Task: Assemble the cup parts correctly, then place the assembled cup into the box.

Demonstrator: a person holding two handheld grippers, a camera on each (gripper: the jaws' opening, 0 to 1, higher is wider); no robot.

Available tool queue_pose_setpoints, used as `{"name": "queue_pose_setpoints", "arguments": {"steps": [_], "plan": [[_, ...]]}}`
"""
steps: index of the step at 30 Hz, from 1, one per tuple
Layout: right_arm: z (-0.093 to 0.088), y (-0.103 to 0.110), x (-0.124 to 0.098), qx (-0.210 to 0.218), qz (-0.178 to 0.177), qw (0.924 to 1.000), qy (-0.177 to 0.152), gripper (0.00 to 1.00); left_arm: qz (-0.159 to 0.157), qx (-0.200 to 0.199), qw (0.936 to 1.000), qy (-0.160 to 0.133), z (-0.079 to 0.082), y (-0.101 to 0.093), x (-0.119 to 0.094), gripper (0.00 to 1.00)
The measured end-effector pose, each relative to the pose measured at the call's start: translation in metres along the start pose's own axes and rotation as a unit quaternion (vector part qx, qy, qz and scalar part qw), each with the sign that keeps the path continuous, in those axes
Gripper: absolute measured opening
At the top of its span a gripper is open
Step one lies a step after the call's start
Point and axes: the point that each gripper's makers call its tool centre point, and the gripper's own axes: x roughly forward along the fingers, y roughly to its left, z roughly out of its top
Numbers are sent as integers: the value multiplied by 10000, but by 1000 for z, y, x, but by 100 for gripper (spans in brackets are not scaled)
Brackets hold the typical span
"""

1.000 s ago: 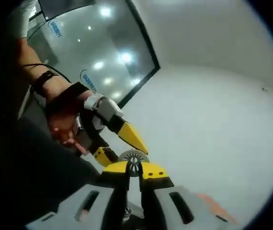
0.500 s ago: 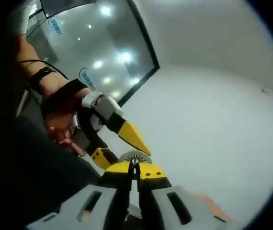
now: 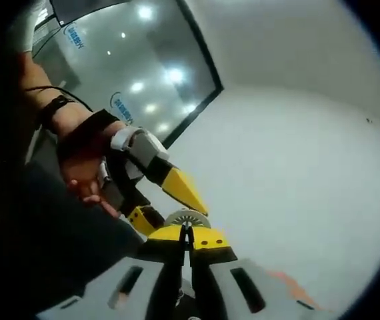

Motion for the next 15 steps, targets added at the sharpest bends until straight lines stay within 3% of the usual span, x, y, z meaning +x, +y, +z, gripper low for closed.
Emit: {"name": "queue_pose_setpoints", "arguments": {"steps": [2, 6, 10, 13, 15], "plan": [[1, -1, 0, -12, 17, 10000, 24, 1, -25, 137, 9999, -90, 2, -2, -1, 22], [2, -12, -2, 103, -32, 9999, 21, 0, -116, 46, 9994, -315, 10, -5, -3, 23], [5, -23, -6, 450, -6, 9990, -47, 0, 28, 364, 9989, -297, 11, 0, -5, 21], [5, -34, -9, 593, -7, 9982, -58, 0, -24, 500, 9970, -582, 23, 0, -15, 21], [4, -41, -12, 621, -25, 9981, -28, 0, -101, 544, 9969, -555, 26, -3, -22, 21]]}}
